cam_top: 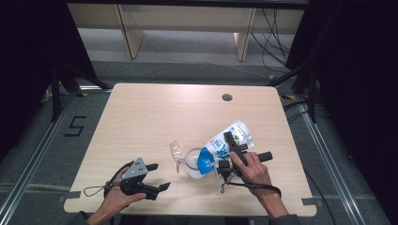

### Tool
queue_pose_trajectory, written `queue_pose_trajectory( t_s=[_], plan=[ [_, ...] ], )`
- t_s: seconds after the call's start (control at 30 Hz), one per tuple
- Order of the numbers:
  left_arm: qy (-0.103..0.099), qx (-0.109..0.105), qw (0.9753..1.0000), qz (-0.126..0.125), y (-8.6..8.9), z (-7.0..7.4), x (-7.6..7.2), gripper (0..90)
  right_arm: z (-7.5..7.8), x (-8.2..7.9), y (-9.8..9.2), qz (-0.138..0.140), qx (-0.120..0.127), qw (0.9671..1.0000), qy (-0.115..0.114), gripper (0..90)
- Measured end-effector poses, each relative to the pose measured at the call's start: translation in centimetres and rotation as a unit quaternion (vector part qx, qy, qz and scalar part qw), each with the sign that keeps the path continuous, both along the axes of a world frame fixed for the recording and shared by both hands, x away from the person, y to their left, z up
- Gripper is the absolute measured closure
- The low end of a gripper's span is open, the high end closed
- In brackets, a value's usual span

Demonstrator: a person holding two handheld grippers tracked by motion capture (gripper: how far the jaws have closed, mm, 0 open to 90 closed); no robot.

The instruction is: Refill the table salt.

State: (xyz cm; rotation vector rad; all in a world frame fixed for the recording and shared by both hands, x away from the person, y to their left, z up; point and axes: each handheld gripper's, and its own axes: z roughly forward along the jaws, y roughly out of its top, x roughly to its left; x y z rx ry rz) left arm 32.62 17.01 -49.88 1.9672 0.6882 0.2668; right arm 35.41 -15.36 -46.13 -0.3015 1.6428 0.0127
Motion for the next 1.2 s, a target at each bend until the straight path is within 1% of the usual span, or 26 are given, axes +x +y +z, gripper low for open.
queue_pose_trajectory(
  t_s=[0.1,0.17,0.2,0.27,0.3,0.43,0.47,0.5,0.6,0.9,0.93,1.1,1.13,1.17,1.2],
  plan=[
    [0.0,-0.001,1.0,0.001,0.0,0.0,0.0,15.8,0.05,-0.06,0.07,-0.006,-0.005,0.9999,0.007,70.0],
    [0.0,0.0,1.0,0.0,0.01,0.0,0.0,15.9,0.15,-0.02,0.14,-0.005,-0.013,0.9999,0.007,70.3],
    [0.0,0.0,1.0,0.0,0.0,0.0,0.0,15.8,0.07,0.07,0.09,0.003,-0.009,1.0,0.002,70.4],
    [0.001,-0.004,1.0,0.002,-0.05,-0.02,-0.03,15.9,0.05,0.07,0.07,0.0,-0.006,1.0,0.003,70.5],
    [0.0,-0.001,1.0,0.001,0.01,0.0,0.0,15.8,0.08,0.09,0.06,0.0,-0.008,1.0,0.002,70.6],
    [-0.001,0.0,1.0,0.0,0.01,0.0,0.0,15.9,0.11,0.1,0.04,0.001,-0.005,1.0,0.001,70.9],
    [0.0,-0.004,1.0,0.002,-0.05,-0.02,-0.03,15.8,0.12,0.09,0.05,0.001,-0.005,1.0,0.0,71.0],
    [-0.001,0.0,1.0,0.0,0.01,0.0,0.01,15.9,0.12,0.1,0.04,0.002,-0.004,1.0,-0.001,71.1],
    [0.0,-0.001,1.0,0.001,0.01,0.0,0.01,15.8,0.11,0.11,0.03,0.002,-0.005,1.0,-0.001,71.6],
    [0.0,0.001,1.0,-0.001,0.01,-0.01,0.02,15.8,0.07,0.14,0.1,0.002,0.001,1.0,0.001,72.9],
    [0.0,0.001,1.0,-0.001,0.0,-0.01,0.01,15.9,0.04,0.13,0.13,-0.001,-0.001,1.0,0.005,73.1],
    [0.0,-0.001,1.0,0.0,0.01,-0.01,0.01,15.9,0.06,0.09,0.2,-0.007,0.0,0.9999,0.011,73.5],
    [0.0,0.0,1.0,0.0,0.0,0.0,0.01,15.9,0.06,0.21,0.21,0.002,0.0,1.0,0.007,73.6],
    [0.0,0.0,1.0,0.0,0.0,-0.01,0.0,15.8,0.05,0.22,0.21,0.002,0.0,1.0,0.006,73.6],
    [-0.001,0.0,1.0,-0.001,0.0,-0.01,0.01,15.8,0.09,0.15,0.24,-0.003,-0.001,0.9999,0.01,73.7]
  ],
)
